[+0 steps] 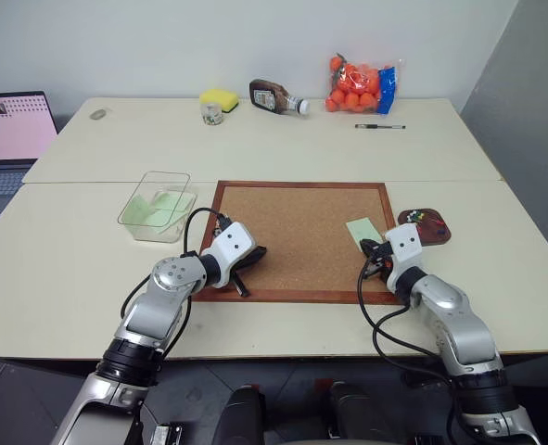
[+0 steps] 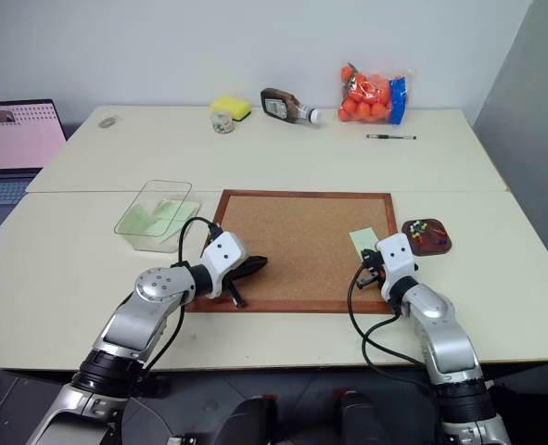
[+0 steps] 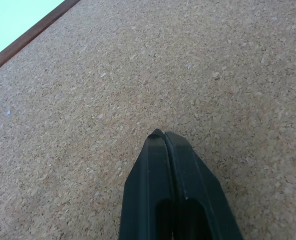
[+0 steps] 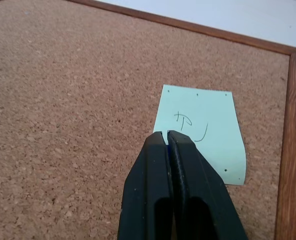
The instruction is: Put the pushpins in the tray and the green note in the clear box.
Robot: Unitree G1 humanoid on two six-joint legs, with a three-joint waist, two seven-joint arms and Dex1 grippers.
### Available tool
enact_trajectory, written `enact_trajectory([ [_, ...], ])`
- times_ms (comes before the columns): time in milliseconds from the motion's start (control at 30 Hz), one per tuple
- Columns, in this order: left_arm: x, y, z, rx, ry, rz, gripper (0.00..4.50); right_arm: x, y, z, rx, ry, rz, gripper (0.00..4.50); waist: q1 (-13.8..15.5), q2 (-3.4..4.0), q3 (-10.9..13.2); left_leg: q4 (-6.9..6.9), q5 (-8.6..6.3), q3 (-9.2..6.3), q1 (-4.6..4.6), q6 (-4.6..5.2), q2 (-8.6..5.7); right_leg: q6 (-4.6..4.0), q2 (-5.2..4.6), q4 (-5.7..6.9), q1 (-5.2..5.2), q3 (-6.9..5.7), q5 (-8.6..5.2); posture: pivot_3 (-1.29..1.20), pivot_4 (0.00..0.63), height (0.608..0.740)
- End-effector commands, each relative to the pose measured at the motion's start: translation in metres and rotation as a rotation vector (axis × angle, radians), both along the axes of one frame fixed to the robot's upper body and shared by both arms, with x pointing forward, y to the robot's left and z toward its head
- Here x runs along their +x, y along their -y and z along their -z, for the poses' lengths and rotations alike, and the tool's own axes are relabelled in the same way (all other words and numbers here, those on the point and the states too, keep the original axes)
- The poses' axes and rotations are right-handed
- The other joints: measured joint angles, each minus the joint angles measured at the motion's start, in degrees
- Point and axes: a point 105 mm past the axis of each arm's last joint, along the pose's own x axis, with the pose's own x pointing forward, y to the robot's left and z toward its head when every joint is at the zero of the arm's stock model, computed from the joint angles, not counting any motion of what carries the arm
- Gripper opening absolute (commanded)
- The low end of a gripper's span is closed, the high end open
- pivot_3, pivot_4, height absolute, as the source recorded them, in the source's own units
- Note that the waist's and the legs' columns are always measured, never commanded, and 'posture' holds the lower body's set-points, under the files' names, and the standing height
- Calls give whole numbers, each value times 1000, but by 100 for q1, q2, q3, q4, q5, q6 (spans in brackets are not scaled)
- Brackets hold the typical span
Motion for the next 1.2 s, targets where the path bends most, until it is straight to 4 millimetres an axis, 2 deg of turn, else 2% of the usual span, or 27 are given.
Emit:
enact_trajectory([
  [33,-6,-4,21,44,-72,-12,0,-6,-10,-55,13,238,-64,34,0,0,0,0,0,0,0,0,0,0,0,0,0,0,0,0,150,740],
  [167,-6,-4,22,44,-75,-13,0,-6,-10,-66,23,279,-64,34,-1,-2,-1,1,0,-1,0,0,0,0,0,0,1,-1,0,0,150,740],
  [333,-4,-4,19,30,-74,-18,0,-7,-14,-70,10,287,-96,34,0,-2,-1,0,0,-1,1,0,1,0,0,0,1,-1,0,0,150,740],
  [433,5,-5,4,-19,-45,-30,0,-6,-17,-73,11,288,-112,34,1,-1,-1,1,0,0,1,0,0,0,0,0,1,-1,0,0,150,740],
  [533,15,-2,-23,-139,-26,-43,499,-6,-19,-73,8,285,-131,0,13,-3,0,3,0,-2,-2,0,0,0,0,0,1,-4,0,0,150,740],
  [633,19,4,-45,-185,15,29,1076,-6,-22,-74,8,283,-147,0,4,-18,11,5,0,-4,-10,0,0,1,0,0,-4,-7,1,0,150,740],
  [800,5,22,-57,-157,71,230,1965,-6,-26,-78,12,288,-166,0,3,-25,16,-1,0,-4,-13,0,0,-2,2,-4,-7,-6,-1,0,150,740],
  [967,-3,39,-68,-142,145,370,3046,-8,-34,-84,36,281,-202,0,2,-26,18,-2,0,-4,-15,0,1,-5,2,-4,-9,-7,-3,0,150,740],
  [1067,6,51,-77,-145,236,385,3664,-11,-39,-89,55,270,-234,0,3,-27,18,0,0,-4,-15,0,0,-4,2,-4,-8,-6,-3,0,150,740],
  [1167,10,63,-80,-138,253,422,4283,-14,-45,-93,65,259,-268,0,4,-27,18,2,0,-4,-16,0,-1,-4,2,-4,-7,-7,-3,0,150,740],
  [1200,15,68,-80,-133,262,419,4283,-15,-48,-95,69,254,-284,0,4,-27,18,2,0,-4,-17,0,-1,-4,2,-4,-7,-6,-3,0,150,740],
])
